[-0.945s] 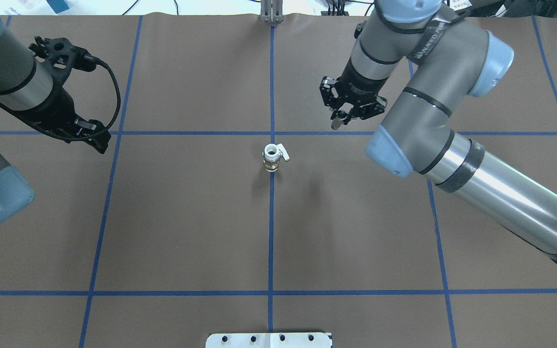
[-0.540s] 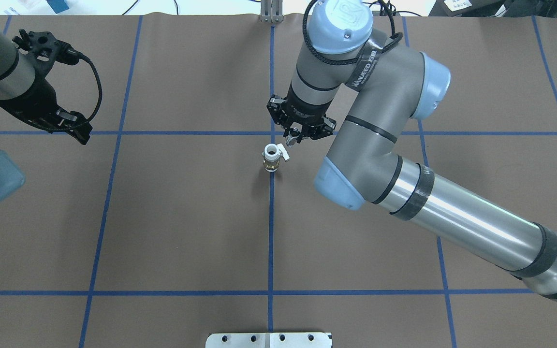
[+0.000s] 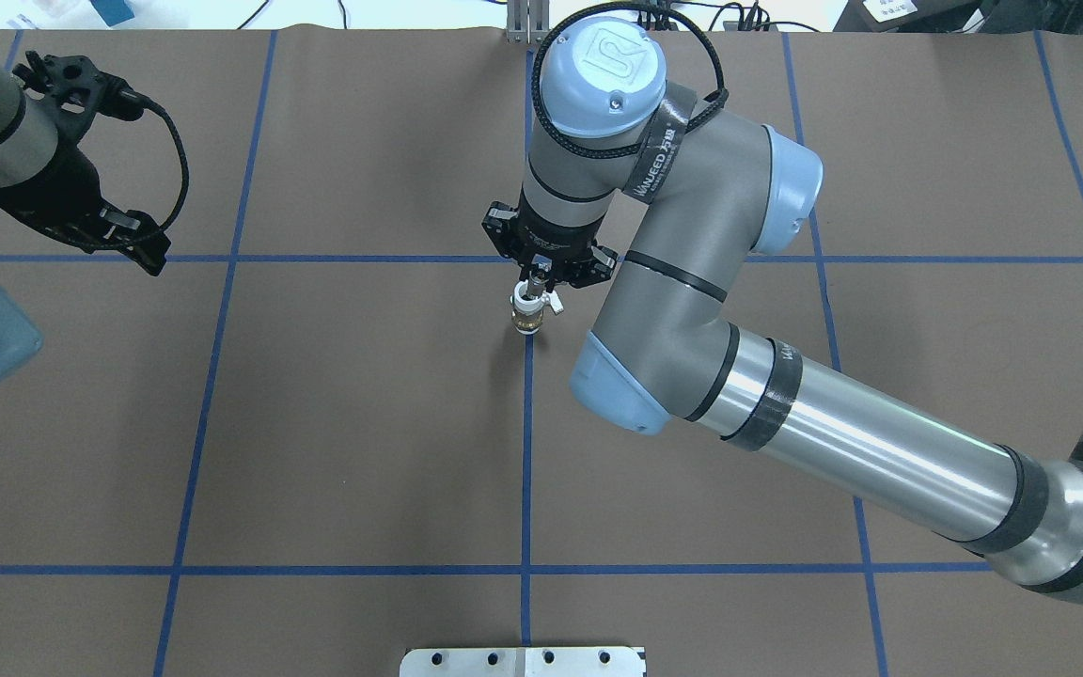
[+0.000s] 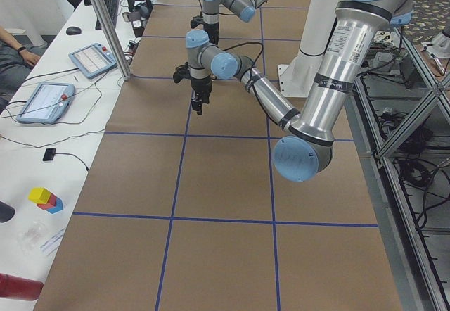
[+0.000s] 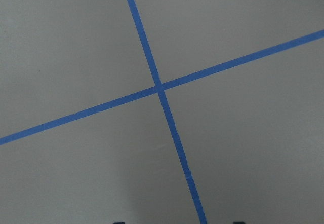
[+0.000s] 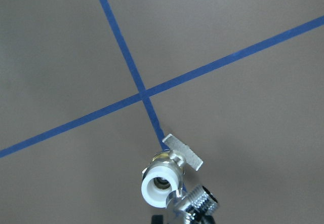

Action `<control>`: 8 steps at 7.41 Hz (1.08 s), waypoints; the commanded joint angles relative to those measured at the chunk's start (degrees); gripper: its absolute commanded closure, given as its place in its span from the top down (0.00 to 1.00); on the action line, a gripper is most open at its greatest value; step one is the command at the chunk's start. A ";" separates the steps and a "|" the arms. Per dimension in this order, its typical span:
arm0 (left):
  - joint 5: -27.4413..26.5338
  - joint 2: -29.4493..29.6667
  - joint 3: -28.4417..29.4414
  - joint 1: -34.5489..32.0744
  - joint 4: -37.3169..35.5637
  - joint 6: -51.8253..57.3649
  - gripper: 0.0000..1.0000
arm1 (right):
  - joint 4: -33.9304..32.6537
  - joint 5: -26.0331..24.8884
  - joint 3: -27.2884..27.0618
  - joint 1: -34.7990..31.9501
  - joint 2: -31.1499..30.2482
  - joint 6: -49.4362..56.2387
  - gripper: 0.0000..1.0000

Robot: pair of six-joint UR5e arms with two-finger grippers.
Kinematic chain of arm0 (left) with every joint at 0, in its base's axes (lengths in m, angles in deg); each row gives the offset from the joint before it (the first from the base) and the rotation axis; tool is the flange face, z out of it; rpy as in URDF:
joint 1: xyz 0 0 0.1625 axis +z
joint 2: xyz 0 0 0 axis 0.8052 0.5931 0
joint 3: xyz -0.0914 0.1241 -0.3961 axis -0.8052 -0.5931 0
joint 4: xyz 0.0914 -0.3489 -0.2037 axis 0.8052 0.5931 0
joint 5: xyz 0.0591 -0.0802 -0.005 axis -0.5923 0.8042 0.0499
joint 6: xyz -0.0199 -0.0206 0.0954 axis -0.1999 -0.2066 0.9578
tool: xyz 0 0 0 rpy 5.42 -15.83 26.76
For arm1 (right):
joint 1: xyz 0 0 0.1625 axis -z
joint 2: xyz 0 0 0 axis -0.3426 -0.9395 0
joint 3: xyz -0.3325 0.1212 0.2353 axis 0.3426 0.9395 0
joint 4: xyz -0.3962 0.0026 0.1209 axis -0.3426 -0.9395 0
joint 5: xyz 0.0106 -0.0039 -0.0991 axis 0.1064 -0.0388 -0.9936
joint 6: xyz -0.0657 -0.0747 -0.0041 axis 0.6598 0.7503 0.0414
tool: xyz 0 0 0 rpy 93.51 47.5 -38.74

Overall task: Assemble PPR valve and pipe with both arms
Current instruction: 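Press the chrome elbow down onto the valve top with the right gripper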

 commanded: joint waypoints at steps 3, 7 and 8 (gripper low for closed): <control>0.02 0.21 0.02 -0.03 0.00 0.00 0.77 | 0.00 -0.53 0.78 0.22 0.35 -0.15 0.00; 0.02 0.30 -0.07 -0.03 0.00 0.00 0.77 | 0.09 -0.80 1.91 0.30 0.43 -0.15 0.00; 0.02 0.30 -0.07 -0.03 0.00 0.00 0.77 | 0.09 -0.80 1.92 0.30 0.52 -0.15 0.00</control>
